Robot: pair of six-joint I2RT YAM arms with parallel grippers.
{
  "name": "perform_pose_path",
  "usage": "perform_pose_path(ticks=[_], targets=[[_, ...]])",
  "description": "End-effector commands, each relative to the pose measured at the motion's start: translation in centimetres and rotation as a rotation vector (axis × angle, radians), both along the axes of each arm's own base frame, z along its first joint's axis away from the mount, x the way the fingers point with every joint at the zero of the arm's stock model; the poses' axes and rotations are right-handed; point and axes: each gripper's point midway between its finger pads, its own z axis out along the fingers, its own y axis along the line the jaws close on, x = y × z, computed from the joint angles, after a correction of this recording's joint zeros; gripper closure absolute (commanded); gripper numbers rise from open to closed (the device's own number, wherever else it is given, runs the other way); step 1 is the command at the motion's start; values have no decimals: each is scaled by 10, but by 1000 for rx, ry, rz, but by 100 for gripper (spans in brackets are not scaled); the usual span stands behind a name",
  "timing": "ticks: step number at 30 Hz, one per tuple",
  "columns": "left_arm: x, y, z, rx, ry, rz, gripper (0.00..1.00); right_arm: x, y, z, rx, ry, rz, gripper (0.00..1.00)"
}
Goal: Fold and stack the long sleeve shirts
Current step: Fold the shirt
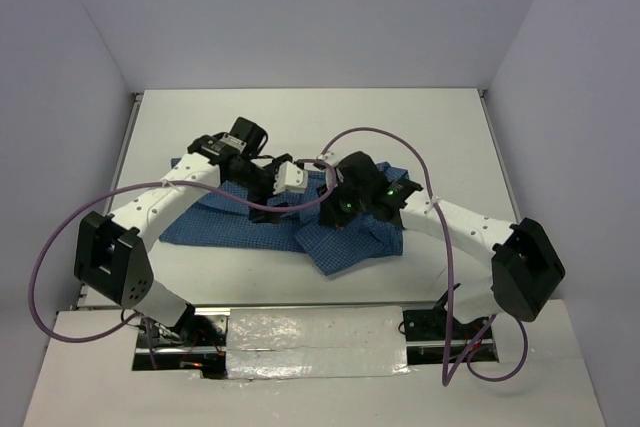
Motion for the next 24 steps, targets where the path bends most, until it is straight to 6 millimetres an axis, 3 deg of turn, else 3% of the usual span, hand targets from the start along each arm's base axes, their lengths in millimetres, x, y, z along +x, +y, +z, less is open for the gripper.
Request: perform_pose_path(ticks=[1, 2, 3, 4, 5, 6, 8, 10, 12, 13, 17, 21, 24], targets=[[21, 28, 3, 41, -59, 47, 1, -2, 2, 0, 41, -23, 1, 71], [24, 43, 2, 43, -61, 52, 1, -9, -5, -13, 23, 2, -5, 63], [35, 78, -2, 90, -105, 59, 2, -11, -6, -13, 37, 4, -14, 61], [37, 99, -9, 139, -129, 70, 3, -14, -8, -13, 46, 4, -20, 59], [47, 143, -17, 256, -162, 130, 5, -18, -11, -20, 48, 15, -24, 58], [52, 165, -22, 331, -212, 72, 7, -20, -11, -21, 55, 24, -28, 58], [46, 212, -43, 490, -180, 38, 10, -23, -10, -25, 60, 36, -27, 57], [55, 229, -56, 527, -183, 77, 9, -22, -10, -32, 51, 52, -36, 56], [65, 235, -64, 534, -195, 142, 8, -22, -10, -35, 54, 61, -47, 55], [81, 236, -62, 532, -248, 172, 9, -23, -10, -36, 57, 67, -49, 55], [99, 248, -73, 586, -285, 220, 15, -28, -13, -43, 53, 92, -60, 55], [90, 252, -95, 616, -234, 175, 25, -31, -19, -49, 42, 96, -72, 54], [94, 252, -98, 610, -218, 204, 46, -33, -21, -52, 31, 103, -79, 55]])
